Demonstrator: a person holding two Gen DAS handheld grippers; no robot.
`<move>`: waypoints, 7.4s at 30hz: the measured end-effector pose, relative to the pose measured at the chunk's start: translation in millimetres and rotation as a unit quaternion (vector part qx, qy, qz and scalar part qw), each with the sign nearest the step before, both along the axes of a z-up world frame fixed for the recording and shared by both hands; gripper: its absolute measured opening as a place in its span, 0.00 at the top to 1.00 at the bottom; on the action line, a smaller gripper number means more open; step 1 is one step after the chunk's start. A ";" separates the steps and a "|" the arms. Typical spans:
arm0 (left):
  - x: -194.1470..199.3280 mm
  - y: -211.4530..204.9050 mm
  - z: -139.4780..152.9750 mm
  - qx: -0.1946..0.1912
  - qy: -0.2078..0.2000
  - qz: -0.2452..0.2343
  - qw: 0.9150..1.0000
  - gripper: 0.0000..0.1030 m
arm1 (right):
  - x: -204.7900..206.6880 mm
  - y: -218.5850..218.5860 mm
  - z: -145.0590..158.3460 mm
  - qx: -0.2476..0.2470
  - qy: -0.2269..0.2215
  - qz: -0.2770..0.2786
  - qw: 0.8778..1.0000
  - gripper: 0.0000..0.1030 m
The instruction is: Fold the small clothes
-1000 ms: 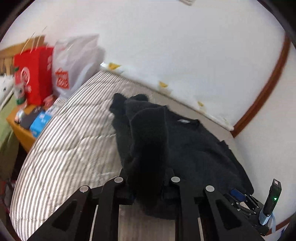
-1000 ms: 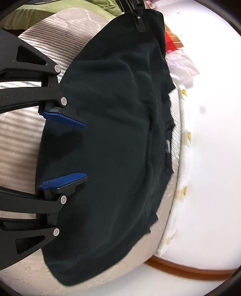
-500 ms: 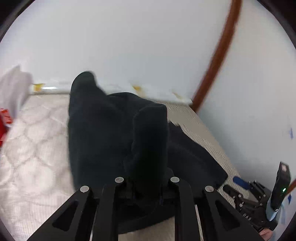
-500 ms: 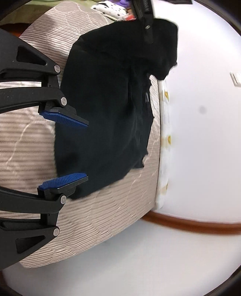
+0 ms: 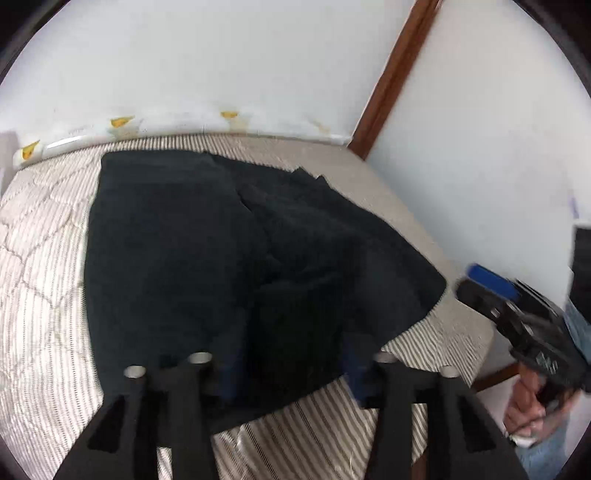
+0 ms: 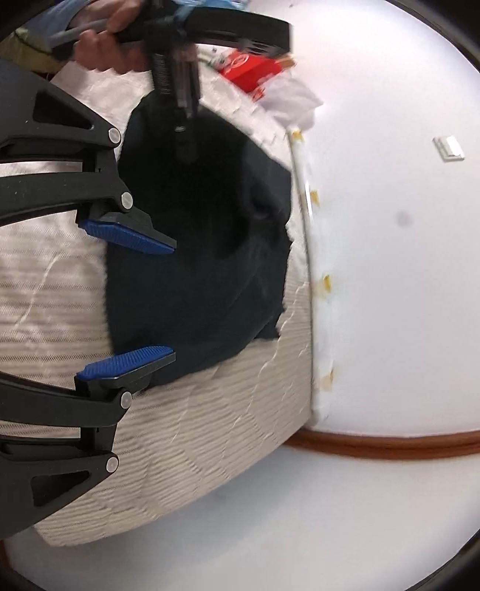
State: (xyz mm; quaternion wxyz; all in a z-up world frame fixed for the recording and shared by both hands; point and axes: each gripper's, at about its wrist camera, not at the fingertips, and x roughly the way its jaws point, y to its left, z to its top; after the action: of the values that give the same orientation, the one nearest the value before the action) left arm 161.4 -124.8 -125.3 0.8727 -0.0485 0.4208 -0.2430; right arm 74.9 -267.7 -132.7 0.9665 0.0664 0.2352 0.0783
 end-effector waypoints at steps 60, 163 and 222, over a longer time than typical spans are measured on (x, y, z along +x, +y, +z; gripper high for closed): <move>-24.6 50.3 -34.7 0.053 -0.009 0.005 0.999 0.43 | 98.0 -58.0 -38.9 0.046 0.035 -0.031 0.998 0.67; 12.1 145.1 -45.1 0.019 0.016 0.109 0.994 0.40 | 163.0 93.7 14.0 -0.023 0.051 0.097 0.994 0.71; 151.2 167.7 -66.0 0.078 0.008 0.195 0.978 0.35 | 249.1 139.0 8.8 -0.051 0.087 0.079 0.992 0.65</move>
State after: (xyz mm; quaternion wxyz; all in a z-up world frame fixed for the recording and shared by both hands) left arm 312.6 42.9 -191.3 0.9012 -0.0635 0.4274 -0.0340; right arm 324.1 -128.8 -123.9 0.9351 0.0049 0.3271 0.1366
